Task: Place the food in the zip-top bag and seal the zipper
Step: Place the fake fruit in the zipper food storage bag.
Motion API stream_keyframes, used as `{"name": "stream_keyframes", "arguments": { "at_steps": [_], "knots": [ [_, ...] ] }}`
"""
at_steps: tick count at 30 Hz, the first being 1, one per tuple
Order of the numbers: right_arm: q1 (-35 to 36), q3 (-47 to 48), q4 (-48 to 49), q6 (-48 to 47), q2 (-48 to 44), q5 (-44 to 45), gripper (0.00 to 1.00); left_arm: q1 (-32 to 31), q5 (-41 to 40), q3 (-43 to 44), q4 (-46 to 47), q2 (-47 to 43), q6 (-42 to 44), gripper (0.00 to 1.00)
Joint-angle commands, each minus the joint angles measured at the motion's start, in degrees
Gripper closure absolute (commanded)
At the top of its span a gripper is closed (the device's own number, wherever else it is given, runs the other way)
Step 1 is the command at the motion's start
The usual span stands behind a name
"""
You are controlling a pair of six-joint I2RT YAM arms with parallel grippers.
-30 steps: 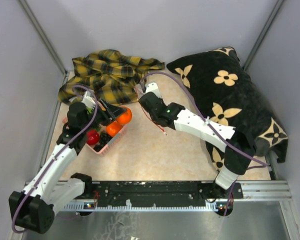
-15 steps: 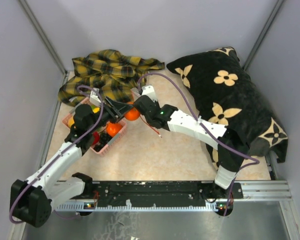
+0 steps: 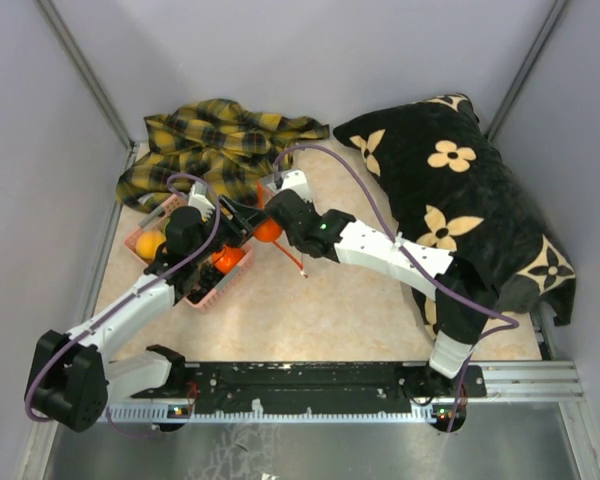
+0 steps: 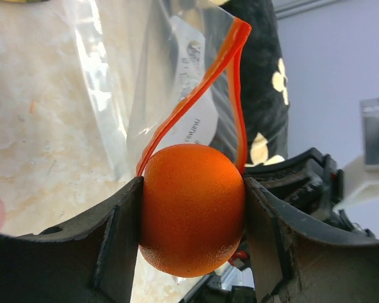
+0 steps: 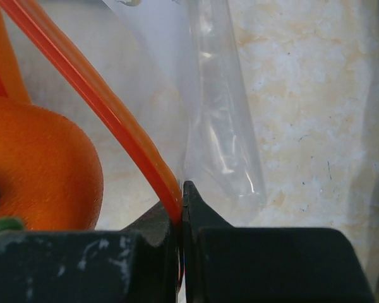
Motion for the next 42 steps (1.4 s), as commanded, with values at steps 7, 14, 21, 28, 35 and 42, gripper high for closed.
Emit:
{"name": "stream_keyframes", "arguments": {
  "at_steps": [7, 14, 21, 28, 35, 42],
  "knots": [
    [0.9, -0.3, 7.4, 0.4, -5.0, -4.4, 1.00, -0.4, -5.8, 2.8, -4.0, 1.4, 4.1, 0.55],
    [1.0, -1.1, 8.8, 1.2, -4.1, -7.9, 1.00, -0.4, -3.9, 2.8, -2.1, 1.6, 2.0, 0.54],
    [1.1, -3.0, 10.9, 2.9, -4.5, -11.1, 1.00, -0.4, -4.8, 2.8, -3.0, 1.3, 1.3, 0.51],
    [1.2, -3.3, 12.5, 3.7, -4.6, -15.3, 1.00, -0.6, -6.0, 3.6, -4.0, 2.8, 2.2, 0.48],
    [1.2, -4.0, 13.1, 3.7, -6.2, -14.7, 1.00, -1.5, -8.0, 6.4, -8.0, 4.1, 4.7, 0.29],
    [1.0, -4.5, 12.6, 3.9, -7.0, -14.3, 1.00, -1.6, -7.5, 9.5, -11.9, 3.3, 7.4, 0.07]
  ]
}}
